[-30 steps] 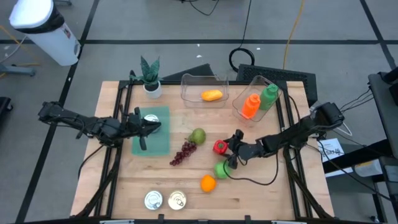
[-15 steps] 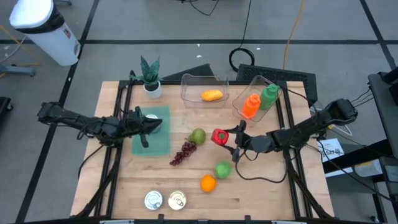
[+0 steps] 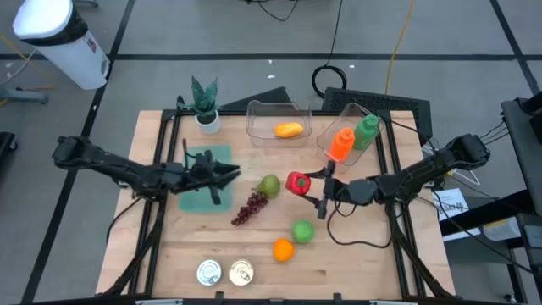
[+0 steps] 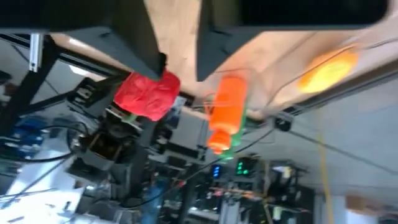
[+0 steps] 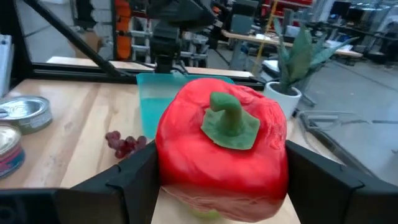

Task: Pick & Place Food Item
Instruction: Put the red bell pepper into the left transparent bin

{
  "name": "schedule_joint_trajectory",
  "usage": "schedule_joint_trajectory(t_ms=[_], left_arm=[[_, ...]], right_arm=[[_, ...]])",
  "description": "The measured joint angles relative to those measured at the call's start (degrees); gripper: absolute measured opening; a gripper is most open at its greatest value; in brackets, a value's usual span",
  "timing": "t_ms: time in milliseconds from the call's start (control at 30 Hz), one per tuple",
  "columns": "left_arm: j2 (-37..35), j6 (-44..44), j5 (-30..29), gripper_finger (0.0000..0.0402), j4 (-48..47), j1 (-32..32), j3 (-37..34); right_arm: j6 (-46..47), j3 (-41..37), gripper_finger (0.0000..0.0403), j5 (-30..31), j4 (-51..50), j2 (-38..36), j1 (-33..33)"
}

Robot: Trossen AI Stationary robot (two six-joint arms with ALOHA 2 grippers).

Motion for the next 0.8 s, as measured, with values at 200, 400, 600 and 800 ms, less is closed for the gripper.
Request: schedule_joint_trajectory(t_ms=[200,400,600,800], left_arm=[[12.6,4.3,4.0,0.0225,12.2,0.3,1.8],[23.2,6.9,7.6,0.028,11.9,0.3,9.2],[30.2,13.5,14.5,0.029,9.0,0.6,17.5],[33.6,7.9,20.5,0.0287,1.6,3.0,24.4]], right_arm=[[-0.4,0.0,0.0279,-7.0,3.8,0.0,-1.3],[-0.5,0.0,0.0281,-12.0,5.4,0.0,-3.0],[-1.0,0.0,0.0281,-15.0,5.4,0.0,-3.6],[-1.4,-0.1,0.0282,-17.8,6.6,0.0,-3.7]])
